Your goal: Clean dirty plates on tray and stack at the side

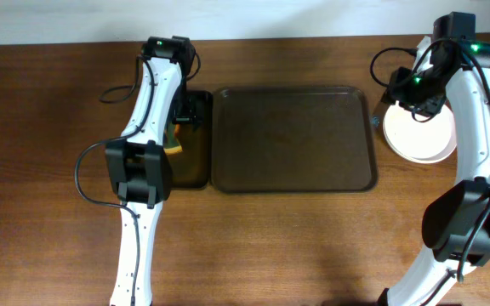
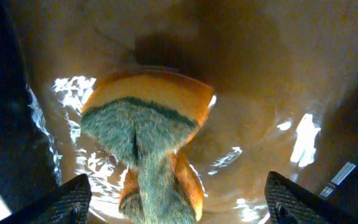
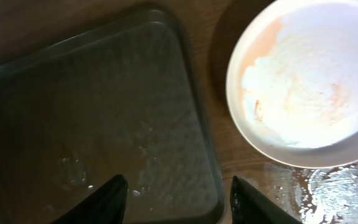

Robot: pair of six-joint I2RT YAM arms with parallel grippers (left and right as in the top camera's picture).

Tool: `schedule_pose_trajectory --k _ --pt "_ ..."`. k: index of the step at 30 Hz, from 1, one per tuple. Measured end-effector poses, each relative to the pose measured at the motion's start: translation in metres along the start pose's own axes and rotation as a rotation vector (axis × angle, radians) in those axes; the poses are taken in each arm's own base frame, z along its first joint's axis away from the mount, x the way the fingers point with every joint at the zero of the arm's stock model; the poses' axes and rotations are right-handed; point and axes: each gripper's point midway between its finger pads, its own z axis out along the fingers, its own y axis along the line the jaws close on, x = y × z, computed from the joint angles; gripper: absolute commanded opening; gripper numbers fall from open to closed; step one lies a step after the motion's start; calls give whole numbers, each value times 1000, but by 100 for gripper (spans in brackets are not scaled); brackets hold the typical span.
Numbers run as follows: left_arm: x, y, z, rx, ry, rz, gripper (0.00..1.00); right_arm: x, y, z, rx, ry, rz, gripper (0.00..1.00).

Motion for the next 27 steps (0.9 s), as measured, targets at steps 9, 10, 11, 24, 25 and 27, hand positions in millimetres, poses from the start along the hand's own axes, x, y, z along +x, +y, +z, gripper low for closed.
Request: schedule_pose_trajectory --k 9,10,11,24,25,27 --pt "10 15 -190 194 -443 -114 100 22 38 -100 -149 -116 -139 54" --pt "12 17 -198 200 -461 -118 100 27 44 -132 -160 -190 -165 64" --pt "12 17 -198 201 -463 -118 100 33 48 -154 -167 -243 -183 98" --pt "12 16 -194 199 -453 -121 100 97 67 -262 -211 -476 -364 98" --pt "12 16 -194 199 -453 -121 100 97 69 -262 -220 -475 -380 98" --pt "12 16 -194 199 -453 -121 100 95 75 -259 -249 -481 -410 98"
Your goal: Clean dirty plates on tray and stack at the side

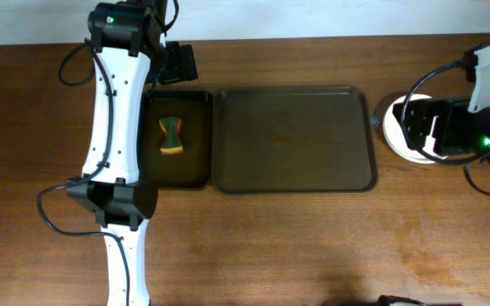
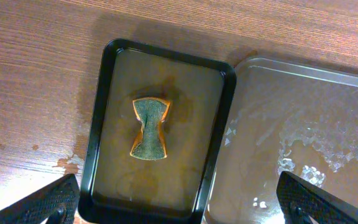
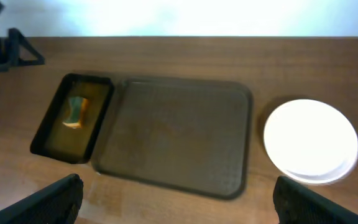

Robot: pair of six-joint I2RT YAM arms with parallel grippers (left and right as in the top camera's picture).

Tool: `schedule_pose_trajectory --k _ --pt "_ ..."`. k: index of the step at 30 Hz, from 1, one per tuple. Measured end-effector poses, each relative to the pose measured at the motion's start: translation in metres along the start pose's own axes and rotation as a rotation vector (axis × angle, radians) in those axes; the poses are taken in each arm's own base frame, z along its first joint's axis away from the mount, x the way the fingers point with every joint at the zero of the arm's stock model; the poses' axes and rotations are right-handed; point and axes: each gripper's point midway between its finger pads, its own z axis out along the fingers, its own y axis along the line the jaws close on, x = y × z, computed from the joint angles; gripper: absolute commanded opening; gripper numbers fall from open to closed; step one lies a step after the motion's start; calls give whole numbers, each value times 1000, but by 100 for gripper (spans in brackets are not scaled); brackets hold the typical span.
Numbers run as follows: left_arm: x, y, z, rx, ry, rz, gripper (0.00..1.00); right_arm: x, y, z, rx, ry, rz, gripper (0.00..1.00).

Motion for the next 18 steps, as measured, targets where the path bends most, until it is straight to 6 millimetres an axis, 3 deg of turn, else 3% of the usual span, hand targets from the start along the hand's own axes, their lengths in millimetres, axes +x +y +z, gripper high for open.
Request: schedule_pose_trajectory --k 2,4,7,8,10,11,14,18 --pt "0 0 0 0 1 0 100 -16 9 16 -37 -57 -79 98" --pt "0 0 0 1 1 -1 100 -19 35 48 -73 -89 -254 98" --pt "0 -1 0 3 1 -5 100 9 50 64 -72 -115 -363 98" --pt "1 -1 0 4 3 -7 100 15 48 64 -54 -169 -377 98" --pt "0 -1 0 4 0 -11 100 47 41 62 -25 -252 -399 98" --pt "0 -1 0 5 2 -11 100 50 41 60 -12 -349 -419 98" --pt "0 -1 0 6 2 -11 100 101 33 67 5 -459 -441 98" --pt "0 -1 0 7 2 -12 100 136 18 65 60 -679 -431 98"
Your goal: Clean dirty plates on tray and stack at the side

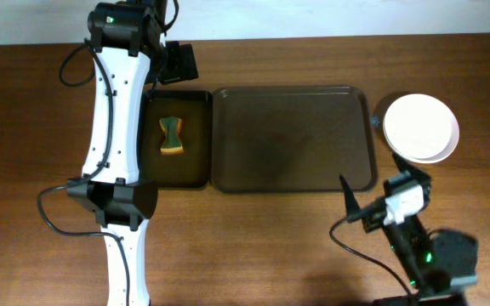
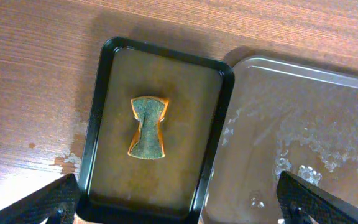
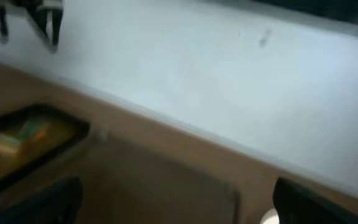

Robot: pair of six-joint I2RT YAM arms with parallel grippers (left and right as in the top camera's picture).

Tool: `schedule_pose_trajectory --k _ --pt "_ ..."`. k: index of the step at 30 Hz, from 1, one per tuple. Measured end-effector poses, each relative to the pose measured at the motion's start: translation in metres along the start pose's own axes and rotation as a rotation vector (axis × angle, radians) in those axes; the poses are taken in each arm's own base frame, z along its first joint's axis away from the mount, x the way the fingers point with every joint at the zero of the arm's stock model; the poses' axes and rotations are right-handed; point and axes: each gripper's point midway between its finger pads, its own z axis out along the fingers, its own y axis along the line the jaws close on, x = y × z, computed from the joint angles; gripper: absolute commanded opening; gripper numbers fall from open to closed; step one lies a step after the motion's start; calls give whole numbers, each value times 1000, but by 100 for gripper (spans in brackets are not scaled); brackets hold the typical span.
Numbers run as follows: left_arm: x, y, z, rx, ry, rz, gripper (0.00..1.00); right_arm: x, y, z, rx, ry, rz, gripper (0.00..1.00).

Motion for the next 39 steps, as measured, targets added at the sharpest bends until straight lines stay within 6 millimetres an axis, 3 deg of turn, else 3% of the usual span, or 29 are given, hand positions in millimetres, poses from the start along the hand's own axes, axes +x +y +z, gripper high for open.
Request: schedule_pose_trajectory --k 3,6,13,35,38,39 --pt "0 0 0 0 1 0 100 33 0 -15 62 -79 -1 98" --pt "0 0 0 0 1 0 100 56 2 -13 74 -100 12 98" --pt "0 0 0 0 1 0 100 105 12 -8 44 51 82 98" --pt "-6 -2 0 9 -26 10 100 105 13 -8 42 49 156 98" --pt "-25 -10 -10 42 -121 55 100 105 12 -8 42 48 156 98" --pt "-31 -12 -31 61 -185 77 100 105 12 -8 42 48 156 98"
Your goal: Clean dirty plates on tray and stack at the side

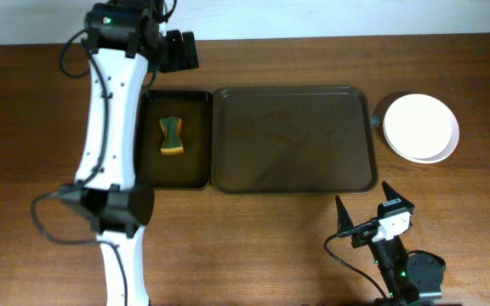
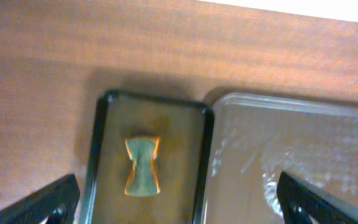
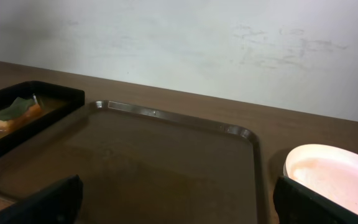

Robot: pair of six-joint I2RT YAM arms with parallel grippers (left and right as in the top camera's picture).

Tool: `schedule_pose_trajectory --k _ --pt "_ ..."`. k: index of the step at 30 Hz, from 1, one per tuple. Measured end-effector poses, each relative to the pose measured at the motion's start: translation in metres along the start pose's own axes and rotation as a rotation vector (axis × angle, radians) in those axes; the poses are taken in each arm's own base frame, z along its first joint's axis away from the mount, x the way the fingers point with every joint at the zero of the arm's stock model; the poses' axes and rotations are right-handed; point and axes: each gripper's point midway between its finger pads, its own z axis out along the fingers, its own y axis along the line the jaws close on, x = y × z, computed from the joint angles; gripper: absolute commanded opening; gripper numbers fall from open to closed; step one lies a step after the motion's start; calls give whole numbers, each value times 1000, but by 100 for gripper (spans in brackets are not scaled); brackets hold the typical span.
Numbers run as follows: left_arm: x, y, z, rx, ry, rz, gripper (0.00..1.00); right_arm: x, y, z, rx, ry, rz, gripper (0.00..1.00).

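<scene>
The wide brown tray (image 1: 292, 140) lies mid-table with no plate on it, only wet streaks (image 2: 291, 155). White plates (image 1: 421, 127) sit stacked on the wood to its right; the top one (image 3: 334, 174) looks faintly pinkish inside. An orange-and-green sponge (image 1: 171, 136) rests in the small black tray (image 1: 196, 174) left of the brown one. My left gripper (image 1: 181, 51) hangs open high over the far edge, above the sponge (image 2: 142, 165). My right gripper (image 1: 364, 206) is open and low near the front edge, facing the brown tray (image 3: 154, 162).
The black tray's rim (image 2: 95, 162) touches the brown tray's left side. A pale wall runs behind the table's far edge. Bare wood surrounds both trays. The right arm's base sits at the front right.
My left gripper has drawn back toward the far edge and sits higher over the black tray. The right arm has folded lower at the front, now looking level across the tray. Plates and sponge are unmoved.
First my left gripper stood open just above the sponge in the black tray, and my right hovered by the plates at the tray's right edge. Then the left was high above the black tray and the right had pulled away. Now both hang open, clear of everything.
</scene>
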Motion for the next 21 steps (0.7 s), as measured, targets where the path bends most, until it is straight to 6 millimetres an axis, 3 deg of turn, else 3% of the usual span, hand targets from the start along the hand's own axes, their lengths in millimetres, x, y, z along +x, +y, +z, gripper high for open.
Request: schedule_pose_trajectory --k 2,4,6,7,9,12,14,16,18,21 --pt "-19 -2 -40 30 -146 27 100 0 0 0 0 0 0 98" --pt "-19 6 -97 52 -302 33 100 0 1 0 -3 0 0 98" --pt "1 25 -137 52 -418 20 100 0 1 0 -4 1 0 98" --pt "19 38 -144 41 -451 7 100 0 1 0 -4 1 0 98" --pt "65 65 -135 11 -468 -20 100 0 0 0 -3 1 -1 98" --pt "118 87 -94 -1 -539 -39 100 1 1 0 -4 3 1 98" --pt "154 94 -79 3 -616 -11 100 1 1 0 -4 3 1 99" --pt "179 96 -86 25 -773 33 100 1 1 0 -4 2 0 98" --pt "192 96 -97 37 -921 69 100 1 1 0 -4 3 1 98" --pt "217 99 -81 26 -1000 127 100 1 1 0 -4 2 0 99"
